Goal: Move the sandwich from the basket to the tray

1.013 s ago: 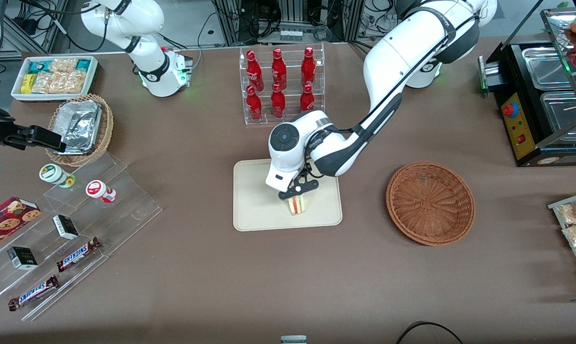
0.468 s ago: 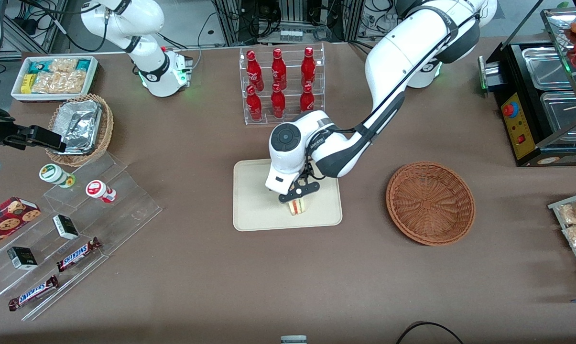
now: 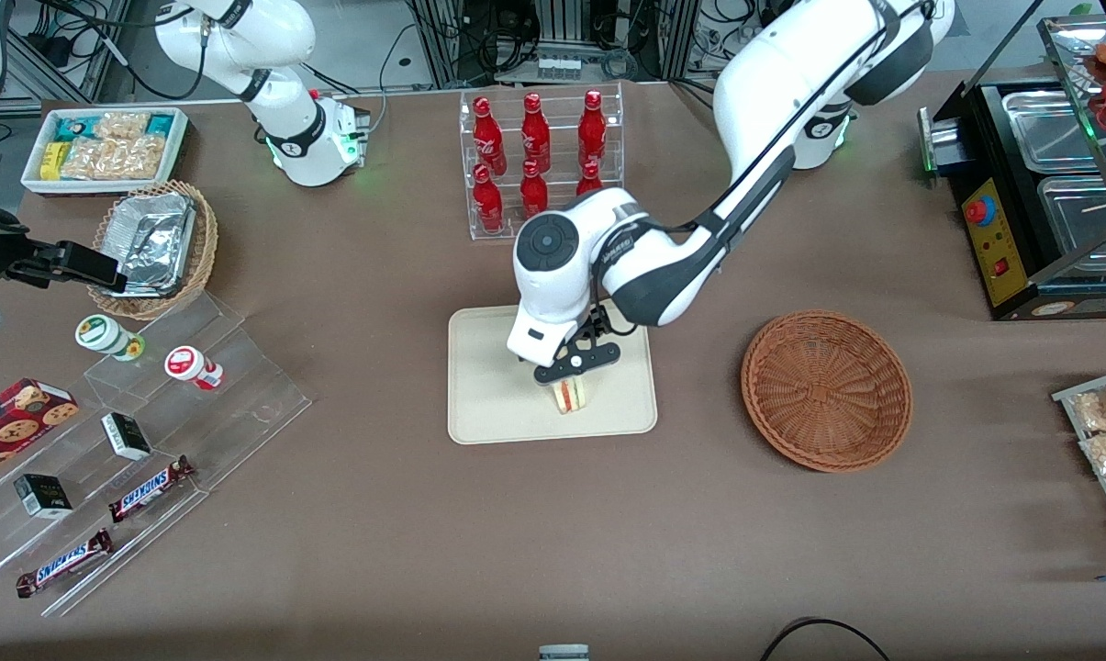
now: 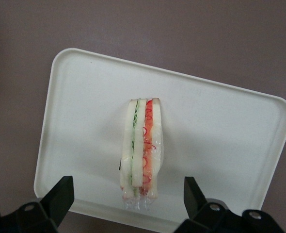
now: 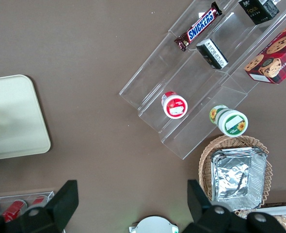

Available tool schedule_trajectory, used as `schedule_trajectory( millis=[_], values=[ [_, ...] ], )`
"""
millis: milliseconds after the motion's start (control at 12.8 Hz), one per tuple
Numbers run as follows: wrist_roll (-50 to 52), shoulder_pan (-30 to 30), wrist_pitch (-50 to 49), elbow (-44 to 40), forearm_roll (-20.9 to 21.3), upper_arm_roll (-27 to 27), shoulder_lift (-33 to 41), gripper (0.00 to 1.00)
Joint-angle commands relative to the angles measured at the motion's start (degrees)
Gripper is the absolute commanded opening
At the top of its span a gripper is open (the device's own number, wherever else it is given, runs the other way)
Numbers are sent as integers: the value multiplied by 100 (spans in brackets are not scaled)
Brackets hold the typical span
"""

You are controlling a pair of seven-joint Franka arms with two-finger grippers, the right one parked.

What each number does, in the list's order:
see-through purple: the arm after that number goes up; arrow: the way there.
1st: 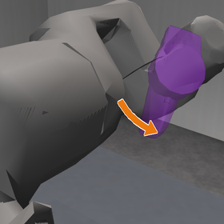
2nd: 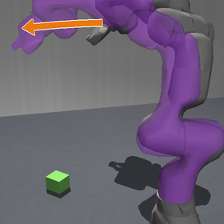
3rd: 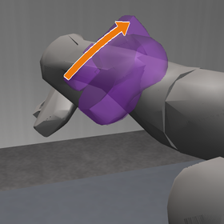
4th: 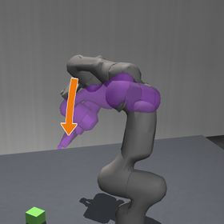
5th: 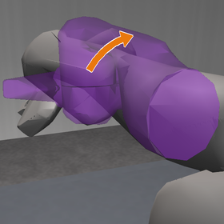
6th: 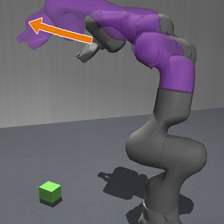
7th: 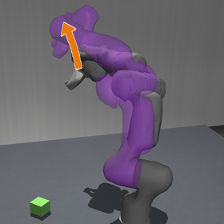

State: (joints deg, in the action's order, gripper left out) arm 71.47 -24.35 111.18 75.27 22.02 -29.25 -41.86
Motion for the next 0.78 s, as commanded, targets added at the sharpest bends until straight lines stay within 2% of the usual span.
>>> schedule_trajectory(
  millis=[0, 156, 312, 390, 701],
  values=[
    [-256, 44, -402, 31, -241, 24, 458, 100],
    [-631, 438, -885, 49, -617, -2, 669, 100],
    [-1946, 939, -1455, 189, -1136, 7, 1046, 100],
    [-2457, 1211, -1754, 233, -1260, 16, 1196, 100],
    [-3515, 2082, -2153, 629, -1270, 7, 1672, 100]
  ],
)
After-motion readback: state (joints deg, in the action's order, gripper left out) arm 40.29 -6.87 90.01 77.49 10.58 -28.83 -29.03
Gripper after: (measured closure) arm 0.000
